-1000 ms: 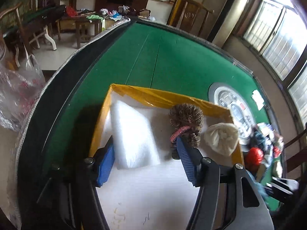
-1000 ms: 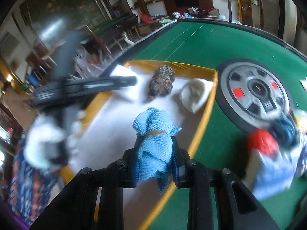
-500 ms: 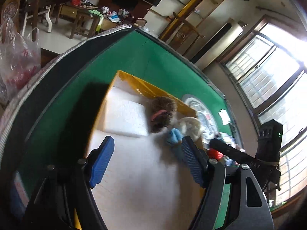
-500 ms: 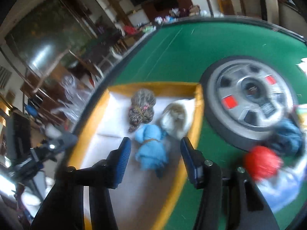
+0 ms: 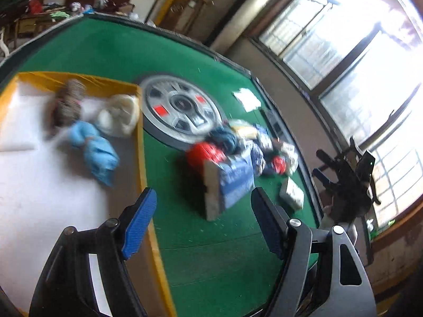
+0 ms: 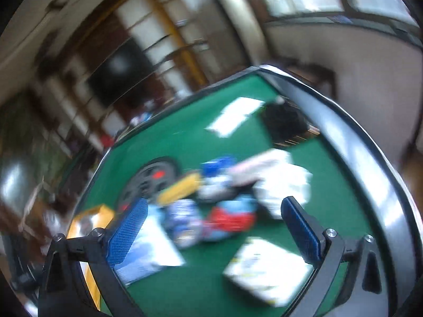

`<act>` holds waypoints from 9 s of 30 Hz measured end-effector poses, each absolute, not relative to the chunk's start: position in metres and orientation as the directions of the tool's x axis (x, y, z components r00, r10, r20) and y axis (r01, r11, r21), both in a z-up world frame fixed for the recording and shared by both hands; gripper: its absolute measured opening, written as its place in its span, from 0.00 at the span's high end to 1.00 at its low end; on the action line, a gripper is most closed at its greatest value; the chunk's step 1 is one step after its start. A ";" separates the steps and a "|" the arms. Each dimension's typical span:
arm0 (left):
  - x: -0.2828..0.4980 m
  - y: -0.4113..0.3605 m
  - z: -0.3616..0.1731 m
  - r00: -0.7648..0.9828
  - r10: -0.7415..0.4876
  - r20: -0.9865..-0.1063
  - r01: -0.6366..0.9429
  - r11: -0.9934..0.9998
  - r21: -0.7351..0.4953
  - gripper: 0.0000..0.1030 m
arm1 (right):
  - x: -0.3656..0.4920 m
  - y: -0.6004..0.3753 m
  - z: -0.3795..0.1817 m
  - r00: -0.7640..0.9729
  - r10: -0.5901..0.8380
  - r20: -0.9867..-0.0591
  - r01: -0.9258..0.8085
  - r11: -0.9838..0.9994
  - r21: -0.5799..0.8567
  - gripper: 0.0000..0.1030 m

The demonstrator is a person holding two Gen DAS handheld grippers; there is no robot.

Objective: Organize soft objects
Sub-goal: 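Grasp the blue Deeyeo wipes pack with the left tool, then lift the blue pack with left while right grasps the lemon-print tissue pack, then lower the blue pack into the box with left while right carries the tissue pack over it, then open both tools in the box and withdraw them toward the remaining items, then grasp the red plastic bag with the left tool, then carry the red bag toward the box with left while right grasps the blue knitted cloth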

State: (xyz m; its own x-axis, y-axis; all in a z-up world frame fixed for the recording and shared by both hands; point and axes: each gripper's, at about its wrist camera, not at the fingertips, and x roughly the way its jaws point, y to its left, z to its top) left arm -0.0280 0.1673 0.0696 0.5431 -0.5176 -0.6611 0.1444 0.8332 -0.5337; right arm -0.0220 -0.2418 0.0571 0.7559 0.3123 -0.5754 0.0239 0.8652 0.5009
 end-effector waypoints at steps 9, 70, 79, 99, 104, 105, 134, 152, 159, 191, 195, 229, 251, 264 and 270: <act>-0.004 0.071 0.072 0.526 -0.416 -0.742 0.255 0.909 -0.329 0.29 | -0.026 -0.307 0.014 0.725 0.404 -0.559 0.131 0.715 0.686 0.04; -0.127 0.172 0.099 0.313 -0.942 -0.120 0.470 0.264 -0.842 0.34 | -0.016 -0.289 0.001 0.654 0.385 -0.651 0.115 0.800 0.589 0.04; -0.152 0.269 0.101 0.287 -0.907 0.306 0.539 -0.111 -0.835 0.33 | -0.016 -0.278 0.005 0.648 0.335 -0.684 0.103 0.852 0.514 0.04; -0.146 0.307 0.090 0.422 -0.876 0.232 0.507 0.017 -0.862 0.33 | -0.031 -0.184 0.010 0.493 0.305 -0.815 -0.177 0.952 0.249 0.06; -0.143 0.303 0.080 0.531 -0.846 0.055 0.406 0.198 -0.892 0.33 | -0.035 -0.172 0.011 0.518 0.209 -0.829 -0.185 0.974 0.130 0.55; -0.142 0.300 0.078 0.543 -0.839 0.025 0.392 0.227 -0.892 0.33 | -0.035 -0.175 0.011 0.515 0.221 -0.828 -0.178 0.973 0.149 0.55; -0.170 0.318 0.020 0.554 -0.832 0.011 0.411 0.262 -0.873 0.33 | -0.082 -0.086 0.052 0.506 0.115 -0.855 -0.087 0.993 0.082 0.55; -0.194 0.320 0.046 0.729 -0.648 -0.221 0.222 0.530 -0.818 0.33 | -0.090 0.040 0.086 0.426 0.601 -0.676 -0.551 0.765 0.333 0.55; -0.184 0.331 0.101 0.793 -0.553 -0.255 0.197 0.629 -0.752 0.33 | -0.096 0.035 0.096 0.401 0.688 -0.605 -0.604 0.695 0.390 0.55; -0.062 0.359 0.039 0.689 -0.324 -0.649 -0.221 0.759 -0.613 0.30 | -0.025 0.138 0.040 0.242 0.608 -0.756 -0.572 0.719 0.395 0.33; -0.067 0.345 0.038 0.637 -0.335 -0.694 -0.221 0.783 -0.581 0.30 | -0.036 0.098 0.050 0.317 0.620 -0.718 -0.555 0.735 0.390 0.33; -0.008 0.113 0.079 0.583 -0.229 -0.780 0.109 0.973 -0.204 0.30 | -0.002 -0.194 0.055 0.702 0.415 -0.578 -0.162 0.884 0.438 0.30; 0.022 0.038 0.030 0.565 -0.148 -0.811 0.182 0.982 -0.053 0.68 | 0.008 -0.195 0.035 0.661 0.394 -0.639 -0.101 0.890 0.444 0.28; -0.112 0.144 0.089 0.726 -0.318 -0.610 0.128 0.934 -0.334 0.68 | 0.003 -0.161 0.033 0.638 0.390 -0.664 -0.181 0.914 0.362 0.28; -0.128 0.220 0.068 0.727 -0.232 -0.647 -0.026 0.931 -0.364 0.68 | -0.009 -0.098 0.046 0.553 0.449 -0.702 -0.306 0.893 0.330 0.28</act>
